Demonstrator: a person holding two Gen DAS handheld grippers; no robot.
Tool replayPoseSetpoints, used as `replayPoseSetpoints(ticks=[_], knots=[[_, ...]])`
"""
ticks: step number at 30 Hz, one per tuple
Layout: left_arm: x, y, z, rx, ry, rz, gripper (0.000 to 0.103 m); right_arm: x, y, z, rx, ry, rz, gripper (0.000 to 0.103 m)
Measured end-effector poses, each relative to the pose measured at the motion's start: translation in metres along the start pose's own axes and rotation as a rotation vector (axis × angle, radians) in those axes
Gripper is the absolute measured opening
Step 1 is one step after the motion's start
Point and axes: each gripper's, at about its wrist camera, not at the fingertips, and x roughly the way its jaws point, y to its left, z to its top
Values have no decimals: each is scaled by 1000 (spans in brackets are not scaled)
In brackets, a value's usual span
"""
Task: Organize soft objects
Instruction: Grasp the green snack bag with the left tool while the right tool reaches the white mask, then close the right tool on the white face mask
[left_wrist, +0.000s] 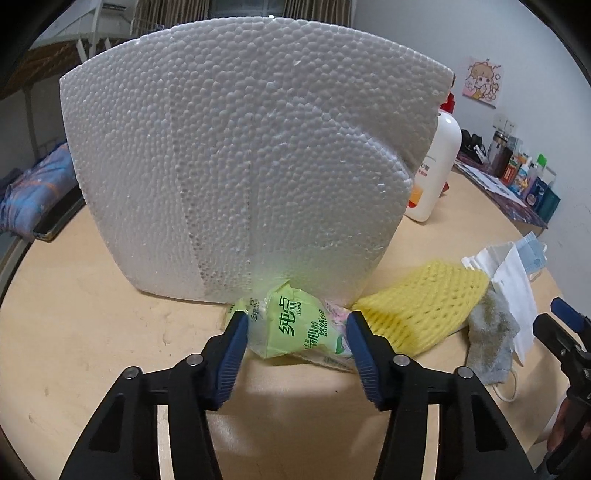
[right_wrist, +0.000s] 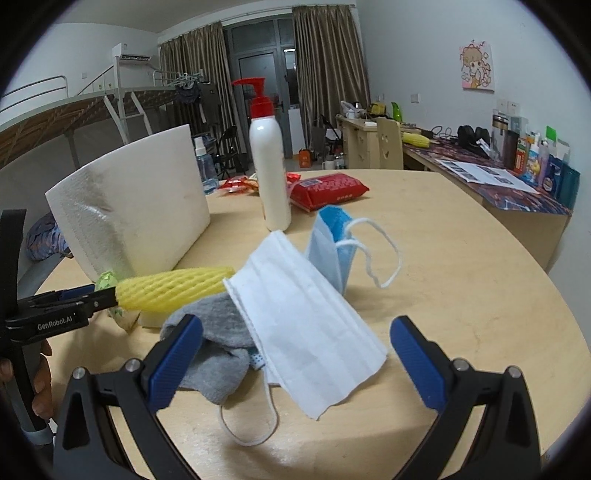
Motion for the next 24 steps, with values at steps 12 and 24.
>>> replayPoseSetpoints(ticks=[12, 24], knots=[[0, 7, 0, -10, -31, -13, 34, 5, -1, 2, -15, 3, -22, 103], [-4, 5, -4, 33, -37, -24, 31, 25, -17, 5, 24, 64, -28, 93]])
